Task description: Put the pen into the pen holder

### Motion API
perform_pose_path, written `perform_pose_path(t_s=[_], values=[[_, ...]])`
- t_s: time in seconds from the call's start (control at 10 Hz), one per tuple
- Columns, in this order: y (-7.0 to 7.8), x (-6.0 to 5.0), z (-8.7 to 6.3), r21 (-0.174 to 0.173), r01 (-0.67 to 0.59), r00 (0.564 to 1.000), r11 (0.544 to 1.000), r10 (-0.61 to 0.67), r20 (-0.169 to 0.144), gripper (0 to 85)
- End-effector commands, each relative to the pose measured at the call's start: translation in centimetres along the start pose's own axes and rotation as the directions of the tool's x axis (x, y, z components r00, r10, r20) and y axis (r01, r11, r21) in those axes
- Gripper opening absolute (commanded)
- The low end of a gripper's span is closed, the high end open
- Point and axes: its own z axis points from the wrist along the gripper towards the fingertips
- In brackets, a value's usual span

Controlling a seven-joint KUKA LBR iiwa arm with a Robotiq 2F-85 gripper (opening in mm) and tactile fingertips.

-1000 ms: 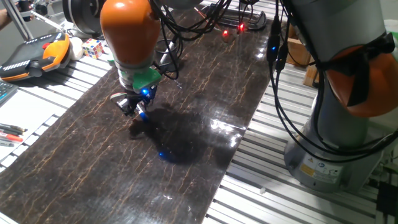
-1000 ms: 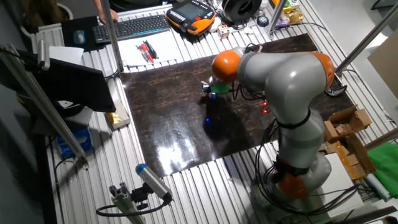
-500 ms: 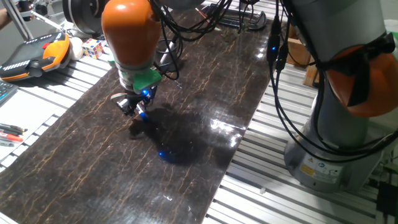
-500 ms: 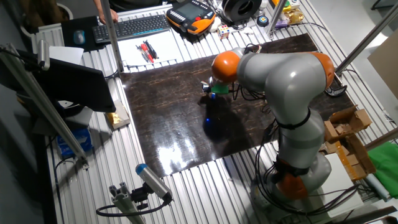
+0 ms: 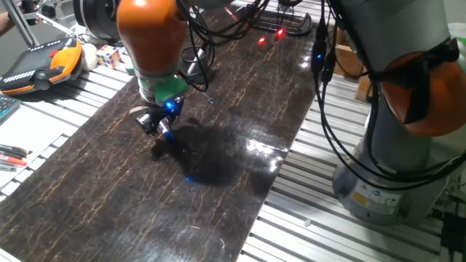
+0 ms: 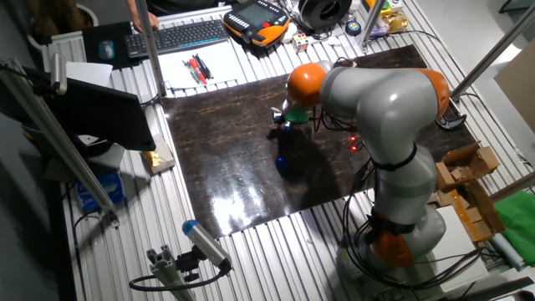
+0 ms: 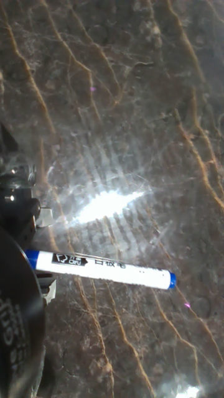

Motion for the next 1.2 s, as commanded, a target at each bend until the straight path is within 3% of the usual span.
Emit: perform_pose_path(t_s=[0.0,0.2,0.6,1.1], values=[[0.0,0.0,0.0,-0.005,0.005,1.000,1.000,-0.005,-0.024,47.7],[0.0,0.1,0.1,-0.012,0.021,0.998,1.000,-0.022,-0.065,47.7],[0.0,1.0,0.5,-0.020,0.036,0.993,0.999,-0.038,-0.110,47.7],[0.0,1.2,0.5,-0.024,0.040,0.991,0.999,-0.043,-0.125,47.7]])
